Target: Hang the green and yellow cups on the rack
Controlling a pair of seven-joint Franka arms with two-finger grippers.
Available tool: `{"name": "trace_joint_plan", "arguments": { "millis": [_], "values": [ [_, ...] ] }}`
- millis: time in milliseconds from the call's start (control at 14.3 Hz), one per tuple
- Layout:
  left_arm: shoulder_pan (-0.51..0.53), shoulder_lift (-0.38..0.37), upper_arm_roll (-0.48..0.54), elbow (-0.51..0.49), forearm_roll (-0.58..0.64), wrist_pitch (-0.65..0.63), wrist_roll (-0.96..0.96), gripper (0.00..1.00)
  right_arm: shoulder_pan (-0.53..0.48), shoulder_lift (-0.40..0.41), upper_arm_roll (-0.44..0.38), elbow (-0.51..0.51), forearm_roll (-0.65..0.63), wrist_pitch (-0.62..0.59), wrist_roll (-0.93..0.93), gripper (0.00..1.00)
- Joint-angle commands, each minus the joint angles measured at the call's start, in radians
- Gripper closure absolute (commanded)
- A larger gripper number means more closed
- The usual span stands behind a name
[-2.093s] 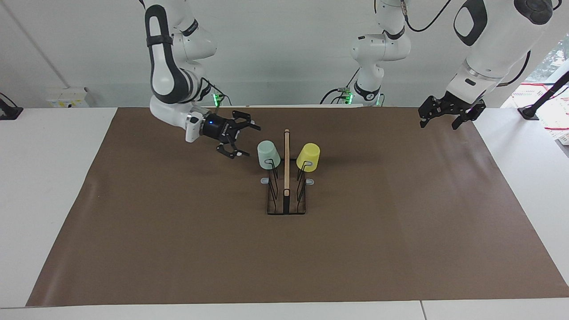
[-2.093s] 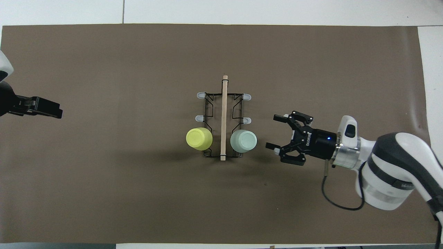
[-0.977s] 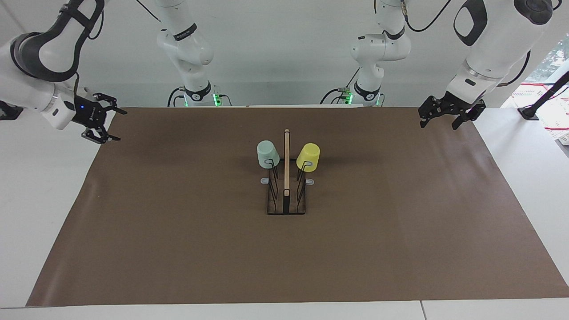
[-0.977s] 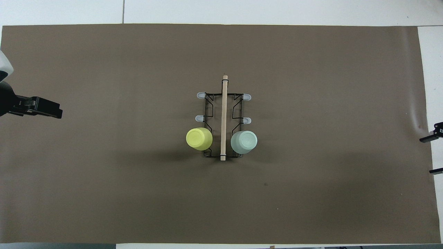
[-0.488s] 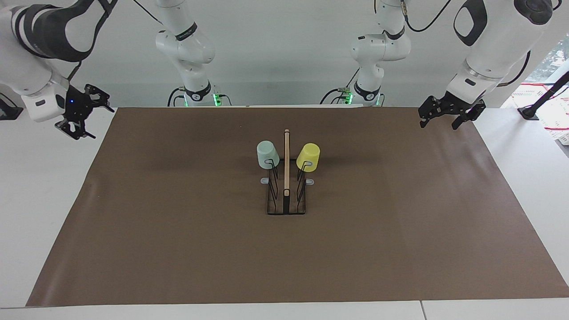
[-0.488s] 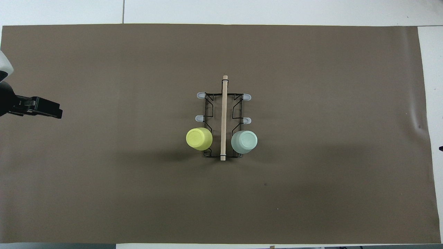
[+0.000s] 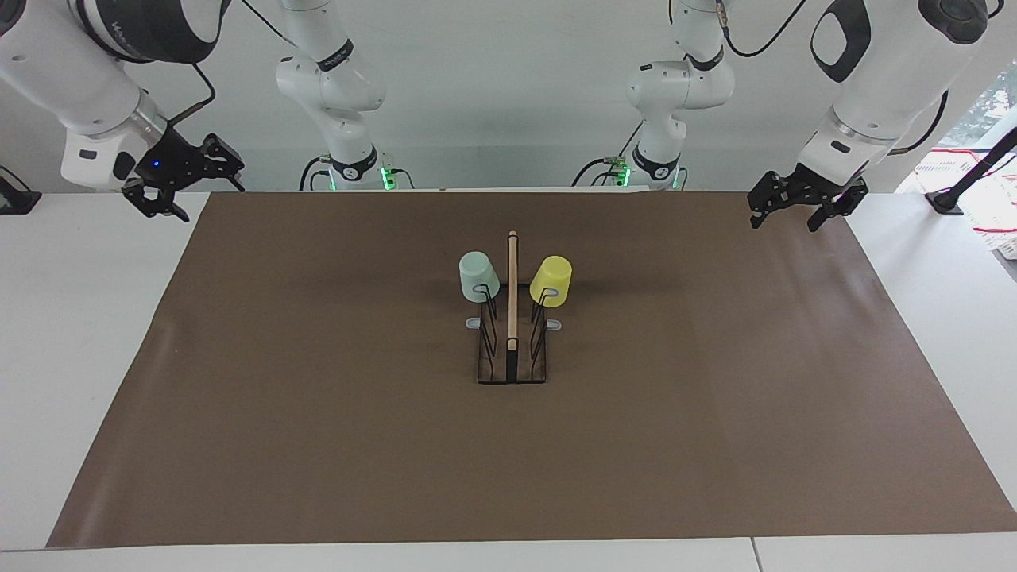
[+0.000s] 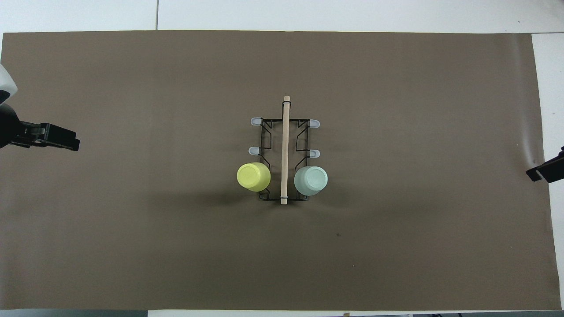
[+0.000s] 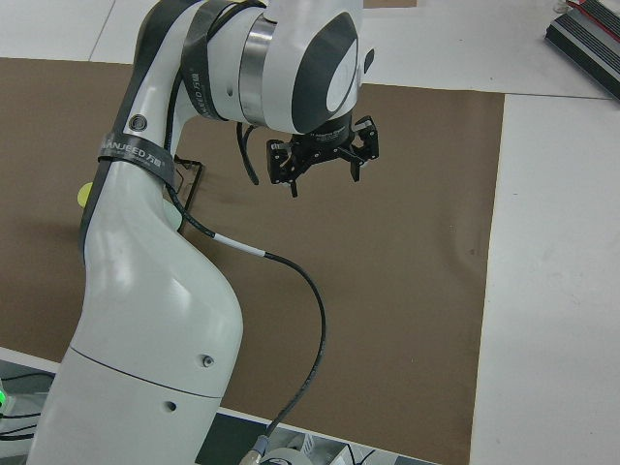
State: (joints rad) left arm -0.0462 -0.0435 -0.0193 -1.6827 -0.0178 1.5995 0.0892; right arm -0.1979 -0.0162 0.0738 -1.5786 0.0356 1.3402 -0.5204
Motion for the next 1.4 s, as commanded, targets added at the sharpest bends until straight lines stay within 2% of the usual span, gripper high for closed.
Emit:
{"name": "trace_joint_plan", "arguments": {
  "millis": [0, 140, 209, 349, 419, 837, 977, 1326],
  "values": [
    [0.003, 0.002, 0.002, 0.008, -0.008, -0.006, 0.012, 0.00, 0.028, -0.010, 0.026, 0.017, -0.011, -0.035, 0.221, 0.00],
    [0.005, 0.002, 0.002, 0.008, -0.008, -0.006, 0.012, 0.00, 0.055, -0.018, 0.029, 0.017, -0.014, -0.020, 0.400, 0.00],
    [0.005, 0.002, 0.002, 0.008, -0.008, -0.006, 0.011, 0.00, 0.105, -0.016, 0.015, 0.017, -0.022, 0.002, 0.492, 0.00],
    [0.005, 0.002, 0.001, 0.008, -0.008, -0.007, 0.011, 0.00, 0.213, -0.011, -0.082, 0.019, -0.025, 0.036, 0.534, 0.00],
    [0.005, 0.002, 0.002, 0.008, -0.008, -0.006, 0.011, 0.00, 0.234, -0.014, -0.098, 0.016, -0.023, 0.049, 0.533, 0.00],
    [0.005, 0.002, 0.002, 0.008, -0.008, -0.006, 0.011, 0.00, 0.216, -0.002, -0.115, 0.020, -0.045, 0.062, 0.511, 0.00],
    [0.005, 0.002, 0.002, 0.008, -0.008, -0.006, 0.012, 0.00, 0.216, -0.005, -0.106, 0.020, -0.109, 0.073, 0.507, 0.00],
    [0.005, 0.002, 0.002, 0.008, -0.008, -0.006, 0.012, 0.00, 0.189, -0.004, -0.077, 0.022, -0.109, 0.076, 0.502, 0.00]
  ]
}}
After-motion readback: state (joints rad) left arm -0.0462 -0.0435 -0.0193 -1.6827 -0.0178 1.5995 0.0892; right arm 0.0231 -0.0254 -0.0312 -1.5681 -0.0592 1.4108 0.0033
